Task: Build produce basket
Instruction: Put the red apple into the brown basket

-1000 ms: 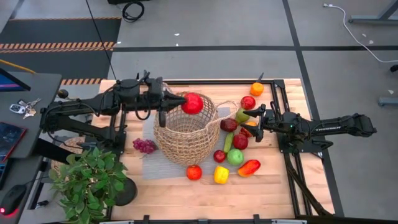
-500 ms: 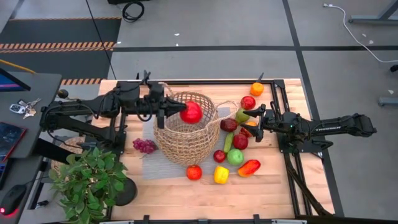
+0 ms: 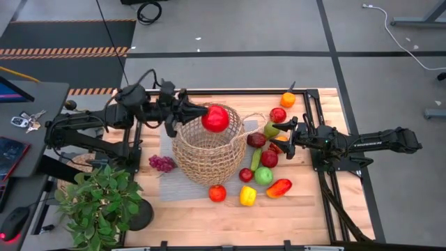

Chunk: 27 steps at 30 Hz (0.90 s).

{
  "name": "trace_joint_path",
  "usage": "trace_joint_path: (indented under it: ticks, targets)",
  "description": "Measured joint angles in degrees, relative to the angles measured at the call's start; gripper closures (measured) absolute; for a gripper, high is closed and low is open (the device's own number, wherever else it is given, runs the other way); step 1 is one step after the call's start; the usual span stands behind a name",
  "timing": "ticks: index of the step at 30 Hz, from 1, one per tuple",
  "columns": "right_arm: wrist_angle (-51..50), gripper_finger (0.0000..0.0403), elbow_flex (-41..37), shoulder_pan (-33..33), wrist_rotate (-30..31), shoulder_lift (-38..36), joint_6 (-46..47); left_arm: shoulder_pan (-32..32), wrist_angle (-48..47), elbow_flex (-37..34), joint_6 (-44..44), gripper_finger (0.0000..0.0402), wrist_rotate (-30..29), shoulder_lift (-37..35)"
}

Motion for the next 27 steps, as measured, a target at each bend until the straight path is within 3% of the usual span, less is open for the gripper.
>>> trace_joint_path:
  ticks: [7,27]
  targets:
    - [0.0,0.0055,0.0,0.0,0.0,0.0,0.0,1.3,5.0,0.0,1.6,0.0385,0.6,0.0]
    - [0.0,0.0055,0.0,0.0,0.0,0.0,0.0,1.6,5.5,0.0,1.5,0.0387,0.5,0.0]
